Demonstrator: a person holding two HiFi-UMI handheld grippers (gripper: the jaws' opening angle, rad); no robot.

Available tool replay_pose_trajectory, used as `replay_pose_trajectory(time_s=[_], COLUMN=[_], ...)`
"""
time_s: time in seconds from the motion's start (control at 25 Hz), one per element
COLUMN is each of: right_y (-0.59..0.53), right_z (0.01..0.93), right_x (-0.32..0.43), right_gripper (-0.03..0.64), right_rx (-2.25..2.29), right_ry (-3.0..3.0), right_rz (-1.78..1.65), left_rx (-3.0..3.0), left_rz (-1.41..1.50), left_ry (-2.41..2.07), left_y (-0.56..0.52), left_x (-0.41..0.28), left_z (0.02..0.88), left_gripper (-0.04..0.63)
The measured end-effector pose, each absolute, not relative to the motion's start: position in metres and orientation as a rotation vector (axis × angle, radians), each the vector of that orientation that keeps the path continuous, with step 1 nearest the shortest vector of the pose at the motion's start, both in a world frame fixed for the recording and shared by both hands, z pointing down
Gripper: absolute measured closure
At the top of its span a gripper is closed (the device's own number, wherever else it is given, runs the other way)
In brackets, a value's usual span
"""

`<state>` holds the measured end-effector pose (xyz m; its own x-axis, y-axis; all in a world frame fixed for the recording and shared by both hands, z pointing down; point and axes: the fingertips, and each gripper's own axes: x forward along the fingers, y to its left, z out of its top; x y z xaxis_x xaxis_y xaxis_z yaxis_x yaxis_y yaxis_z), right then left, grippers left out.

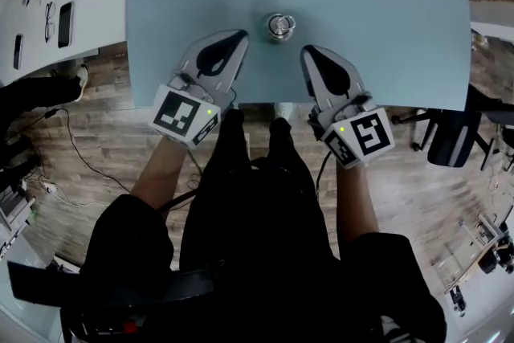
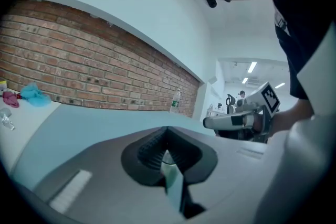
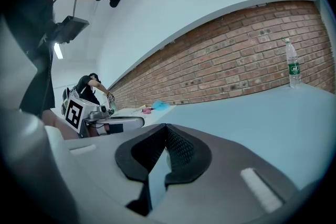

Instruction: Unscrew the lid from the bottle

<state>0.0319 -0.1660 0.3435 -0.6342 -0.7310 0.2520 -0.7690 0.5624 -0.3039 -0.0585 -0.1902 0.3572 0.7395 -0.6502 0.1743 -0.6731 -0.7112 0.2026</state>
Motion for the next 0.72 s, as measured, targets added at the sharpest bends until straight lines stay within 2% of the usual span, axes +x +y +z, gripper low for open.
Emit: replay_pose_trajectory(time_s=[0.72], right_y=[-0.177], right_z=[0.382], right_x=[0.034], right_gripper=[0.614], right_rx=[1.271], right_ry=[-2.606], right_rz=[0.514], left_rx=[2.648], left_rz=[0.206], left_ry=[-0.999], left_y=[-0.200], left_x=[-0.048], left_z=[0.411], left_gripper=[0.594])
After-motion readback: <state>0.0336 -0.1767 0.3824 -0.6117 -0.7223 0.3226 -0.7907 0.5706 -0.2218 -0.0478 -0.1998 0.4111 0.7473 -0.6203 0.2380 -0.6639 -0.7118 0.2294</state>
